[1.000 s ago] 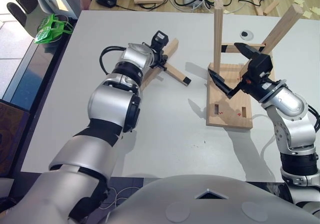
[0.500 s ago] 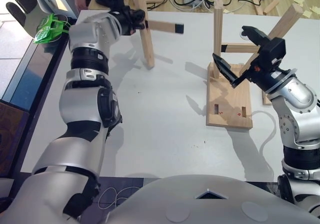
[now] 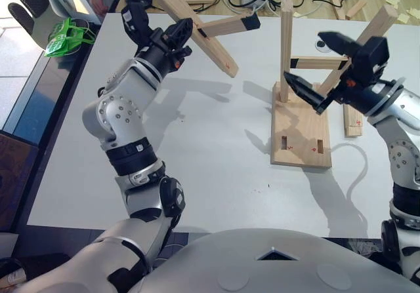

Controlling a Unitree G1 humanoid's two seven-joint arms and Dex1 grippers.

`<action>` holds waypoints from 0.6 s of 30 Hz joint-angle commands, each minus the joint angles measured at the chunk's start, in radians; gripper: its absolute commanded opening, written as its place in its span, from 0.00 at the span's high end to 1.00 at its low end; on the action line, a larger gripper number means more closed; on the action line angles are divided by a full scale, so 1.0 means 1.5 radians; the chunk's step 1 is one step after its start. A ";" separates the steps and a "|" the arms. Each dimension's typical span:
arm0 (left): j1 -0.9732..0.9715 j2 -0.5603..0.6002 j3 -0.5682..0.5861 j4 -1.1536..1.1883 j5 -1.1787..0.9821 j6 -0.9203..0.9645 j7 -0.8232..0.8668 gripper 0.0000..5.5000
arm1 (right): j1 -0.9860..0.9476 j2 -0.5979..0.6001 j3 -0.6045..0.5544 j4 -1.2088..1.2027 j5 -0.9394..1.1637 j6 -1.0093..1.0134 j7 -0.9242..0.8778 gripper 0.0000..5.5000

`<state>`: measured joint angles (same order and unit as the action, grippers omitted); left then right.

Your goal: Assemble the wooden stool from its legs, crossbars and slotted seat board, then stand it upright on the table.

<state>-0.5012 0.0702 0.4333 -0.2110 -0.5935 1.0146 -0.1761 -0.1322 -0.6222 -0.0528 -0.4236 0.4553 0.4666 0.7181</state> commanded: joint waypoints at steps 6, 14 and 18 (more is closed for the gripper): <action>0.016 0.004 0.007 -0.097 -0.078 0.053 0.057 0.81 | 0.252 -0.227 -0.004 0.224 -0.176 -0.205 0.205 0.02; -0.023 0.036 0.006 -0.090 -0.120 0.089 0.085 0.81 | 0.236 -0.157 0.108 0.404 -0.235 -0.333 0.208 0.11; -0.025 0.045 0.011 -0.095 -0.137 0.104 0.103 0.81 | 0.205 -0.122 0.051 0.405 -0.136 -0.303 0.207 0.22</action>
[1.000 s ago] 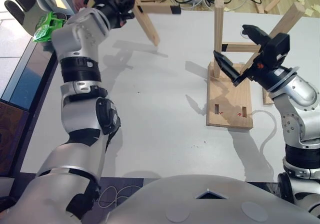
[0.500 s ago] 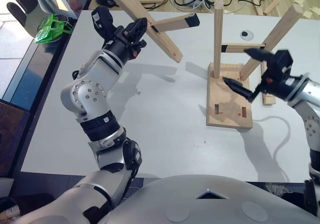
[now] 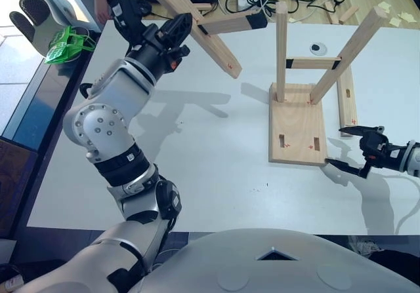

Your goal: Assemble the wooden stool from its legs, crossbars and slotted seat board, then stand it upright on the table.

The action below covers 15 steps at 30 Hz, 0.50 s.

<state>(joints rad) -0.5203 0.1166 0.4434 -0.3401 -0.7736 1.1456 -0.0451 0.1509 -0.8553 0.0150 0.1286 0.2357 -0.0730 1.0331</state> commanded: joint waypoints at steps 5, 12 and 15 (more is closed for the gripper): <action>-0.027 0.014 -0.001 0.001 -0.025 0.026 0.031 0.81 | -0.057 0.045 0.066 0.098 -0.032 0.044 0.036 0.38; -0.025 0.020 0.005 0.009 -0.051 0.017 0.022 0.81 | -0.228 0.094 0.139 0.205 -0.067 -0.016 0.099 0.58; -0.004 0.014 0.000 0.002 -0.053 0.014 0.030 0.81 | -0.250 0.118 0.117 0.165 -0.013 0.029 0.107 0.68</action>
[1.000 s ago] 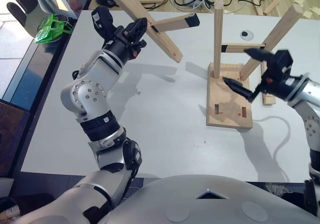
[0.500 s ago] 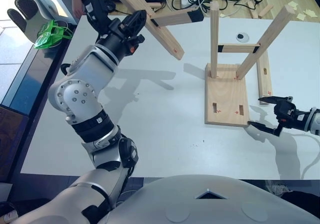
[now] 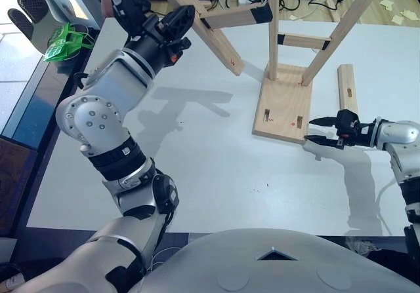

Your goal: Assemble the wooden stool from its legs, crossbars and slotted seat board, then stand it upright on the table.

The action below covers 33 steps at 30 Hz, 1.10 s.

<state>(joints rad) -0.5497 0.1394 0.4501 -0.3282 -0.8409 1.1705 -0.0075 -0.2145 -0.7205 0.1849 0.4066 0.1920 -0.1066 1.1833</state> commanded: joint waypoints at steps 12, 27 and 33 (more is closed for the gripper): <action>0.060 -0.085 -0.039 -0.059 -0.025 -0.044 0.075 0.81 | 0.016 0.082 -0.193 -0.327 0.227 0.311 -0.174 0.99; 0.157 -0.117 -0.162 -0.107 0.004 -0.002 0.155 0.81 | 0.140 0.096 -0.227 -0.367 0.184 0.290 -0.269 0.99; 0.150 -0.115 -0.189 -0.100 0.041 -0.012 0.161 0.81 | 0.151 0.103 -0.221 -0.363 0.173 0.272 -0.276 0.99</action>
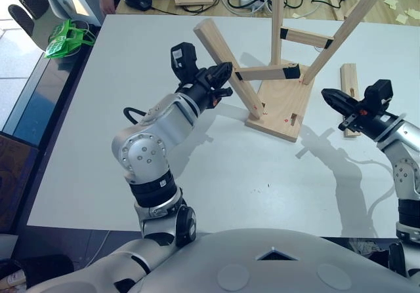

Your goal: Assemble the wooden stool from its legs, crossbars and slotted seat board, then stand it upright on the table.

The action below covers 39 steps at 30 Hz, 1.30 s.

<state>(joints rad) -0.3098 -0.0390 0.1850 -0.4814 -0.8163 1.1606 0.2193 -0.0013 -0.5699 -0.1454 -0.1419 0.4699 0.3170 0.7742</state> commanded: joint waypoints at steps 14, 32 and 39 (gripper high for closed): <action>-0.065 -0.037 -0.026 0.051 0.099 -0.024 0.038 0.81 | 0.050 0.014 0.023 0.006 -0.050 -0.051 0.001 0.99; -0.082 -0.046 -0.054 0.081 0.147 -0.111 -0.048 0.81 | 0.057 0.010 0.032 0.017 -0.074 -0.074 0.004 0.99; -0.068 -0.040 -0.079 0.080 0.171 -0.107 -0.057 0.81 | 0.058 0.010 0.030 0.020 -0.078 -0.079 0.003 0.99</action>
<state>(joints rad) -0.4183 -0.1125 0.0923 -0.3537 -0.5785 0.9901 0.1396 0.0817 -0.5513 -0.0998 -0.1180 0.3655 0.2085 0.7755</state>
